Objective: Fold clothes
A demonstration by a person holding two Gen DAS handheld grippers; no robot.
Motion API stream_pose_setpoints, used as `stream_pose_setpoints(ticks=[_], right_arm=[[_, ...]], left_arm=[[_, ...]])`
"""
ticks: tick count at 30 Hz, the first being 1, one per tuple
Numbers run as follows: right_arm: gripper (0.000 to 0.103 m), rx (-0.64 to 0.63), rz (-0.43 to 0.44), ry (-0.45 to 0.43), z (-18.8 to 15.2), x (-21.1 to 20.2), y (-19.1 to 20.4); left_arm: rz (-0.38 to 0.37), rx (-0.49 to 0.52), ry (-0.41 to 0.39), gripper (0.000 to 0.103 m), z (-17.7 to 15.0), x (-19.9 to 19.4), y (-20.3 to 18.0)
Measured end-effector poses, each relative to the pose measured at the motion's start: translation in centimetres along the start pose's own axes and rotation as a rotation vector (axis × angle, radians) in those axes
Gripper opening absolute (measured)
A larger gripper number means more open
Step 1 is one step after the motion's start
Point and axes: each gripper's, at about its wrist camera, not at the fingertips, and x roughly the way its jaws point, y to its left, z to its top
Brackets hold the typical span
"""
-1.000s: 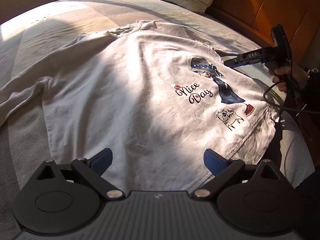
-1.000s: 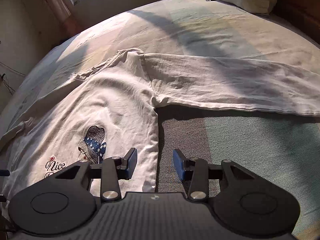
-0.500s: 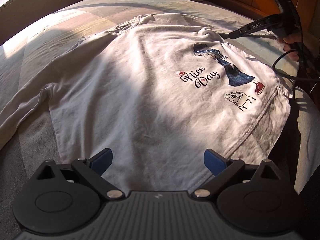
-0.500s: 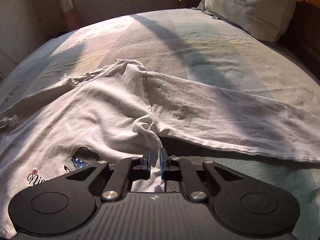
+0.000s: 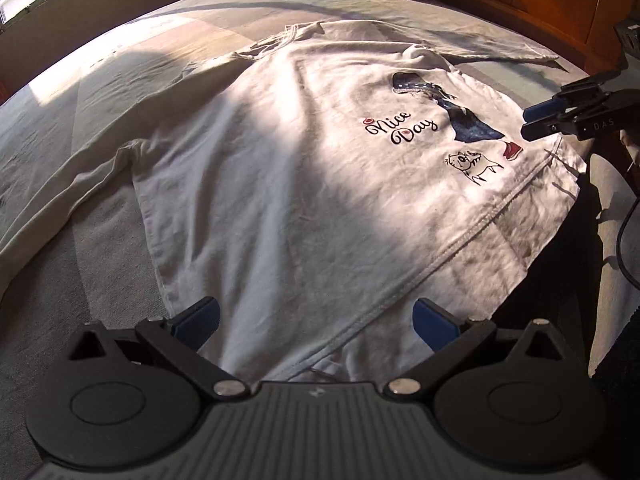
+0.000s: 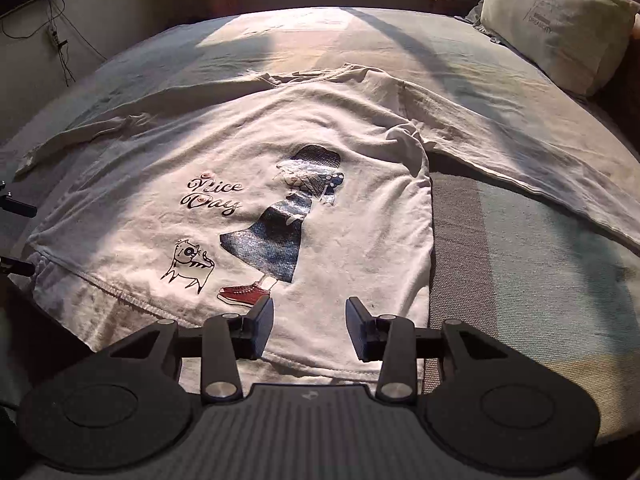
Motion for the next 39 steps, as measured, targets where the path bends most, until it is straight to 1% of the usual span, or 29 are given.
stream_pose_setpoints(ticks=[1,2,4,5,6,7,8,9,10,12,15,17,18,21,22,24,25,26,27,28,29,30,32,33,34,39], right_arm=[[0.049,-0.012,0.016,-0.002,0.7,1.0,0.8],[0.049,-0.011,0.027,0.008,0.9,2.1,1.5],[0.049,-0.009,0.034,0.033,0.8,3.7,2.4],[0.050,-0.013,0.028,0.045,0.4,4.0,2.6],[0.051,-0.028,0.022,0.037,-0.4,3.6,2.8],[0.054,-0.045,0.016,0.027,-1.3,2.9,2.9],[0.057,-0.052,0.013,0.027,-2.1,2.3,2.9],[0.059,-0.054,0.015,0.038,-2.6,1.8,2.9],[0.062,-0.066,0.017,0.056,-3.0,1.3,2.8],[0.062,-0.081,0.008,0.074,-2.6,0.8,2.8],[0.063,-0.084,-0.013,0.014,-0.1,0.9,2.4],[0.066,-0.094,-0.025,-0.039,2.5,1.8,2.4],[0.067,-0.094,-0.027,-0.052,3.8,2.7,2.3],[0.068,-0.094,-0.034,-0.071,7.2,5.7,1.5],[0.070,-0.094,-0.036,-0.074,8.2,6.8,1.2],[0.071,-0.095,-0.048,-0.065,9.2,9.0,0.4],[0.071,-0.089,-0.046,-0.048,9.4,10.2,-0.3],[0.071,-0.080,-0.044,-0.020,9.3,11.2,-1.0],[0.072,-0.073,-0.032,-0.009,9.0,11.5,-1.6],[0.077,-0.066,-0.017,-0.002,8.7,11.7,-2.2],[0.084,-0.065,0.009,0.011,8.4,11.6,-2.8],[0.087,-0.072,0.018,0.032,8.1,11.4,-3.1],[0.098,-0.081,0.035,0.077,7.8,11.3,-3.6],[0.101,-0.077,0.044,0.101,7.6,11.4,-3.8],[0.103,-0.079,0.045,0.119,7.6,11.5,-3.7],[0.103,-0.053,0.013,0.180,8.3,12.2,-3.3]], left_arm=[[-0.018,-0.015,0.006,0.102,0.1,0.7,-0.2],[-0.042,-0.041,0.030,0.102,-0.3,1.4,-0.3],[-0.040,-0.068,0.049,0.102,-1.9,1.7,-0.6],[-0.029,-0.067,0.047,0.102,-2.8,1.2,-0.9],[-0.026,-0.074,0.060,0.102,-3.5,0.6,-1.0],[-0.028,-0.081,0.075,0.102,-4.2,0.1,-1.0],[-0.050,-0.091,0.101,0.102,-4.4,-0.4,-0.8],[-0.060,-0.098,0.110,0.102,-4.3,-0.8,-0.4],[-0.056,-0.097,0.098,0.102,-3.8,-1.4,0.0],[-0.024,-0.076,0.043,0.102,-1.6,-2.0,0.8],[0.015,-0.042,-0.059,0.102,3.7,-1.6,1.9],[0.021,-0.031,-0.109,0.102,7.5,0.0,2.6],[0.017,-0.034,-0.121,0.102,9.2,1.1,2.9],[0.027,-0.078,-0.127,0.102,13.1,5.3,4.0],[0.031,-0.106,-0.119,0.102,13.9,7.0,4.5],[0.031,-0.146,-0.111,0.102,14.3,9.6,5.4],[0.028,-0.162,-0.095,0.102,14.1,10.9,5.9],[0.039,-0.173,-0.071,0.102,13.8,11.7,6.2],[0.055,-0.183,-0.046,0.102,13.4,12.3,6.4],[0.063,-0.191,-0.022,0.102,12.8,12.7,6.7],[0.045,-0.188,-0.040,0.102,12.1,12.3,6.9],[0.030,-0.188,-0.054,0.102,11.6,11.9,7.2],[0.016,-0.213,-0.038,0.102,11.7,11.8,7.7],[0.009,-0.225,-0.030,0.102,11.8,11.7,7.9],[0.003,-0.239,-0.022,0.102,11.9,11.7,8.1],[-0.003,-0.354,0.012,0.102,12.8,11.9,9.0]])
